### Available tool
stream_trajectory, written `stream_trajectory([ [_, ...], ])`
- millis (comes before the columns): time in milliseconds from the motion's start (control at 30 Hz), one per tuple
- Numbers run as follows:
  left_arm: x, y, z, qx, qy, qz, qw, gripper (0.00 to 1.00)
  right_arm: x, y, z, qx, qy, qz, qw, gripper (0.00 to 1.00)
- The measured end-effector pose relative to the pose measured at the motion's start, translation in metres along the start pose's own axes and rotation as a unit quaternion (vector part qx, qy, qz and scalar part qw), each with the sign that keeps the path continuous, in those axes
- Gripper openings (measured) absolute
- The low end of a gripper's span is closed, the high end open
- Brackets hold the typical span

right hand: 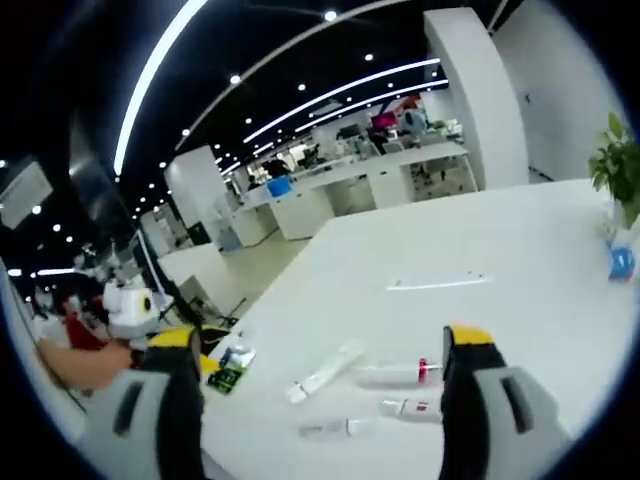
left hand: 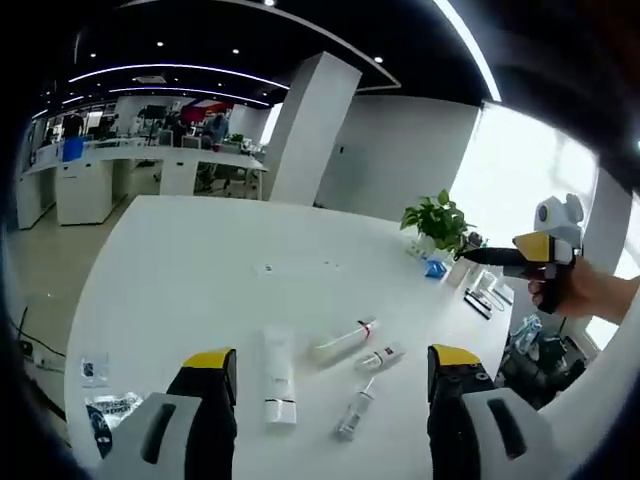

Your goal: Arrange the skincare products in the storage area until every visible bottle or jar stands upright without overlapping.

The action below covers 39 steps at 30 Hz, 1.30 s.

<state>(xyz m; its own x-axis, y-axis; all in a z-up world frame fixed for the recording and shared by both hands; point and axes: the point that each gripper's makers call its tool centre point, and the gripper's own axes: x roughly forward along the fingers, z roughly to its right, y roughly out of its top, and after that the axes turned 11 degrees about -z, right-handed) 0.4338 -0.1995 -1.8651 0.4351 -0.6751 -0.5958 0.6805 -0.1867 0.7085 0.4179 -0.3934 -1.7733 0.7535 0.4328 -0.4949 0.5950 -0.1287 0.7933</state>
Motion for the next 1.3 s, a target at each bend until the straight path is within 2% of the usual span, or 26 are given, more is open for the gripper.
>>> stream_trajectory([
  [100,0.01,-0.006,-0.013,-0.012,-0.007,-0.013,0.9998,0.8,-0.006,-0.005,0.006,0.018,-0.014,0.0,0.9997,0.99],
  [233,0.029,-0.009,-0.026,-0.032,-0.012,-0.024,0.9991,0.8,-0.018,-0.01,0.011,0.017,-0.046,0.002,0.9988,0.99],
  [467,0.07,-0.025,-0.022,-0.005,-0.034,-0.077,0.9965,0.79,-0.029,-0.009,0.014,0.039,-0.078,0.026,0.9958,0.99],
  [633,0.099,-0.029,-0.027,-0.013,-0.03,-0.094,0.995,0.77,-0.026,-0.01,0.018,0.04,-0.087,0.024,0.9951,0.99],
  [767,0.125,-0.037,-0.038,-0.023,-0.017,-0.115,0.9929,0.74,-0.022,-0.007,0.022,0.046,-0.085,0.026,0.995,0.99],
  [867,0.137,-0.039,-0.045,-0.013,-0.002,-0.128,0.9917,0.72,-0.019,-0.009,0.024,0.043,-0.08,0.02,0.9957,0.99],
  [933,0.145,-0.041,-0.053,0.024,0.02,-0.143,0.9892,0.71,-0.018,-0.012,0.027,0.043,-0.077,0.012,0.996,0.99],
  [967,0.149,-0.047,-0.059,0.054,0.036,-0.163,0.9844,0.7,-0.018,-0.013,0.029,0.043,-0.077,0.007,0.9961,0.99],
  [1000,0.152,-0.05,-0.061,0.053,0.042,-0.177,0.9819,0.69,-0.019,-0.012,0.03,0.041,-0.077,0.006,0.9962,0.99],
  [1100,0.163,-0.048,-0.063,0.049,0.044,-0.172,0.9829,0.65,-0.024,-0.01,0.036,0.031,-0.081,0.005,0.9962,0.99],
  [1167,0.169,-0.05,-0.058,0.05,0.029,-0.183,0.9814,0.54,-0.028,-0.01,0.041,0.031,-0.083,0.004,0.9961,0.99],
  [1300,0.178,-0.052,-0.063,0.06,0.043,-0.197,0.9776,0.53,-0.035,-0.014,0.054,0.036,-0.088,0.0,0.9955,0.99],
])
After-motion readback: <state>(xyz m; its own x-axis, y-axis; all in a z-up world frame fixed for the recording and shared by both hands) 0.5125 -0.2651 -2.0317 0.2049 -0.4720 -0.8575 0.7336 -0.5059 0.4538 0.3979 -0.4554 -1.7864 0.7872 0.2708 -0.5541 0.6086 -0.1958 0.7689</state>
